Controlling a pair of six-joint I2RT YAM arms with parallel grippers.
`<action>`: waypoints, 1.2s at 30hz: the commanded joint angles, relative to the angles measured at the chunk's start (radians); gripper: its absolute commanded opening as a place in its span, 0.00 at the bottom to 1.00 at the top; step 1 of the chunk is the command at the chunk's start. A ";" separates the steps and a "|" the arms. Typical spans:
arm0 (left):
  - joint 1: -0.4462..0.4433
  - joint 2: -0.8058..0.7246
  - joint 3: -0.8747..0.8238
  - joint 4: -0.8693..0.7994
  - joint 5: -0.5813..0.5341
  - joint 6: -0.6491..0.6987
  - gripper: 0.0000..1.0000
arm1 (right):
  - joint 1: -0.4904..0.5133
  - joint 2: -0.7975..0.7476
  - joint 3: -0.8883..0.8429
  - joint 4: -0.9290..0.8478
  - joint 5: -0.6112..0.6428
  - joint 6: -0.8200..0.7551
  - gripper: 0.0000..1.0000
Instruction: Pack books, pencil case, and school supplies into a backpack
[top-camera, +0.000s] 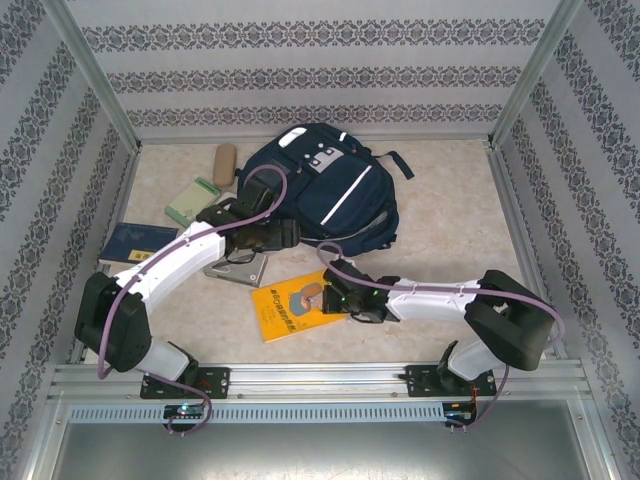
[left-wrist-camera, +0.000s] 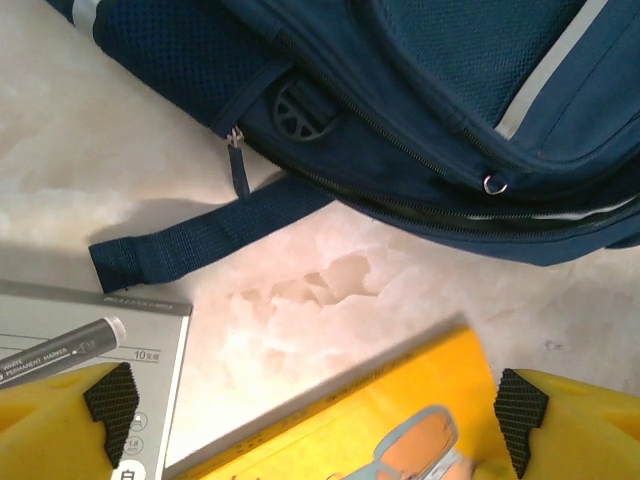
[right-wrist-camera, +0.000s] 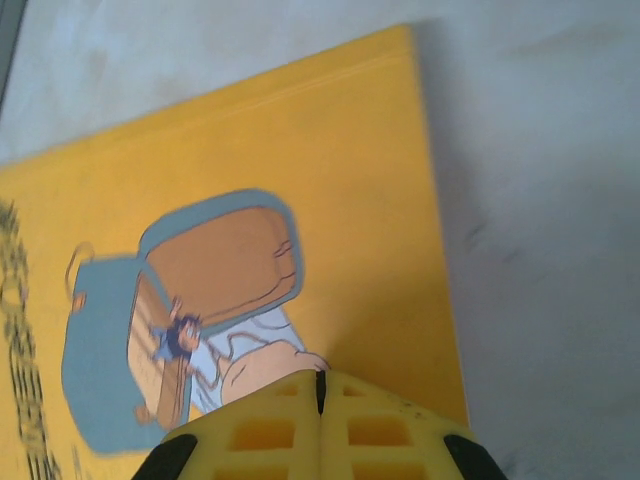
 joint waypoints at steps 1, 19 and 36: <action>0.005 -0.035 -0.064 0.056 0.048 -0.041 0.92 | -0.100 0.040 -0.002 -0.064 0.029 -0.104 0.00; -0.041 0.062 -0.241 0.272 0.276 -0.113 0.63 | -0.269 -0.094 0.031 -0.160 -0.038 -0.075 0.34; -0.074 0.203 -0.299 0.410 0.369 -0.120 0.59 | -0.150 -0.027 -0.051 -0.032 -0.072 0.165 0.41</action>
